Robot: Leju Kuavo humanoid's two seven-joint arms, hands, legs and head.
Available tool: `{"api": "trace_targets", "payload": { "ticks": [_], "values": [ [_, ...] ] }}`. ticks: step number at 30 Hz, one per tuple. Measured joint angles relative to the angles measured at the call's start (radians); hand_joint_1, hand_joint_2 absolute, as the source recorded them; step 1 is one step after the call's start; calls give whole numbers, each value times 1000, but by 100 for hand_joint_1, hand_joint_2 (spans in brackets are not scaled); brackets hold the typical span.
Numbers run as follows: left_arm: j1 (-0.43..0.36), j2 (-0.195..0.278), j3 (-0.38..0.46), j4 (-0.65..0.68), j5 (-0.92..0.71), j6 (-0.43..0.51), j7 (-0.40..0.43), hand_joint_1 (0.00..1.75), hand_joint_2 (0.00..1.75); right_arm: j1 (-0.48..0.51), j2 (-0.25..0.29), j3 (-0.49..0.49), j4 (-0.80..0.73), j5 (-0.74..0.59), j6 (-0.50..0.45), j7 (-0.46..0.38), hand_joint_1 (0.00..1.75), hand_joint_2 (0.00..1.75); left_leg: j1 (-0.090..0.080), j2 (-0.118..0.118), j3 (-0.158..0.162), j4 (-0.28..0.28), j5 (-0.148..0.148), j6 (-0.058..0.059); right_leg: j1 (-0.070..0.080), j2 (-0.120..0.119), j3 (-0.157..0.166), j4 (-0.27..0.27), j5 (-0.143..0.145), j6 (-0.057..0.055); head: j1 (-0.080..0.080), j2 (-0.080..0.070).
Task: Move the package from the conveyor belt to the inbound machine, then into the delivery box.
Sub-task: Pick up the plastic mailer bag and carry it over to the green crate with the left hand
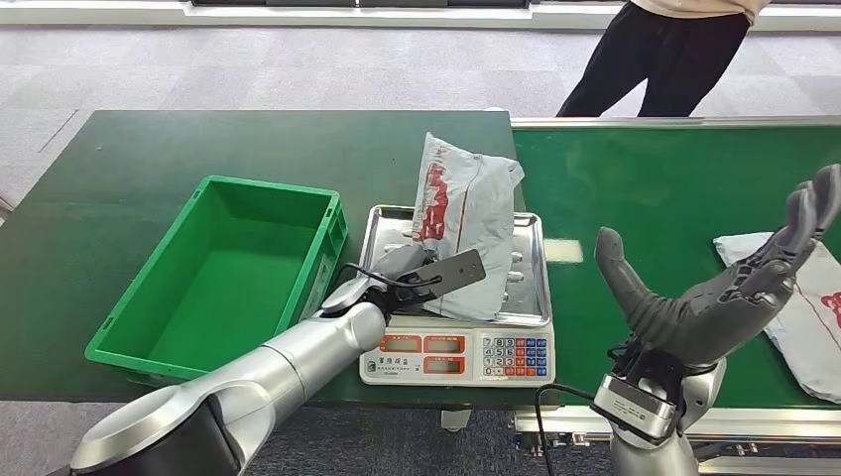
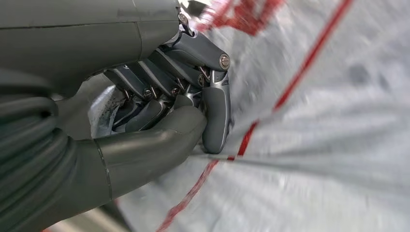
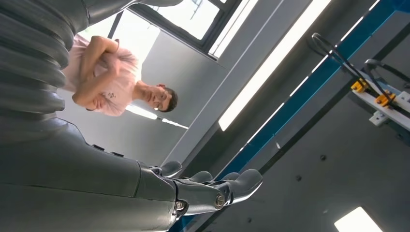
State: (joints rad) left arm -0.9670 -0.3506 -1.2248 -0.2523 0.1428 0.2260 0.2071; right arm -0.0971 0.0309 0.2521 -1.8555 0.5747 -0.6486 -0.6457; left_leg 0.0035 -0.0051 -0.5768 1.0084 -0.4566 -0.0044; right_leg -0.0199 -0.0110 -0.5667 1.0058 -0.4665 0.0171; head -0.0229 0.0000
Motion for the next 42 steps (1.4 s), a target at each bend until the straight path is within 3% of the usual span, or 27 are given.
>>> {"api": "trace_targets", "payload": {
  "ticks": [11,13,15,17,22,32,39,42],
  "values": [
    [-49,58,-1,25,-46,-4,52,175,175,-9,-3,-17,0,-3,-3,17,0,175,0,0,0,0,1,-1,1,2,-1,0,0,0,0,0],
    [-50,64,-1,27,-59,17,57,162,175,-10,-6,-19,0,-4,-7,18,0,175,0,0,0,0,1,-1,0,2,-1,0,0,0,0,0],
    [-51,68,-1,29,-65,32,54,75,175,-12,-10,-21,0,-6,-12,20,0,175,0,0,0,0,1,-1,0,2,-1,0,0,0,0,0],
    [-51,70,-1,29,-67,43,40,0,175,-13,-14,-22,0,-8,-20,22,0,175,0,0,-1,0,1,-1,0,1,-1,0,0,0,0,0],
    [-50,69,20,17,-31,78,-74,0,175,-12,-23,-22,0,-13,-40,18,0,175,0,0,-1,0,1,-1,0,1,-1,0,0,0,0,0],
    [-46,38,191,-60,-35,139,-293,0,175,9,-27,-22,0,-9,-47,4,0,175,0,0,-2,0,1,-1,-1,0,-3,0,1,0,0,0],
    [-40,19,280,-108,-59,119,-328,0,175,28,-27,-23,-1,-4,-47,-1,0,175,0,0,-3,0,1,-1,0,1,-4,0,1,0,0,0],
    [-31,10,294,-131,-93,101,-300,0,175,29,-27,-23,-1,-2,-40,1,0,175,0,0,-3,0,1,-1,-1,1,-3,0,1,0,0,0]
  ]
}}
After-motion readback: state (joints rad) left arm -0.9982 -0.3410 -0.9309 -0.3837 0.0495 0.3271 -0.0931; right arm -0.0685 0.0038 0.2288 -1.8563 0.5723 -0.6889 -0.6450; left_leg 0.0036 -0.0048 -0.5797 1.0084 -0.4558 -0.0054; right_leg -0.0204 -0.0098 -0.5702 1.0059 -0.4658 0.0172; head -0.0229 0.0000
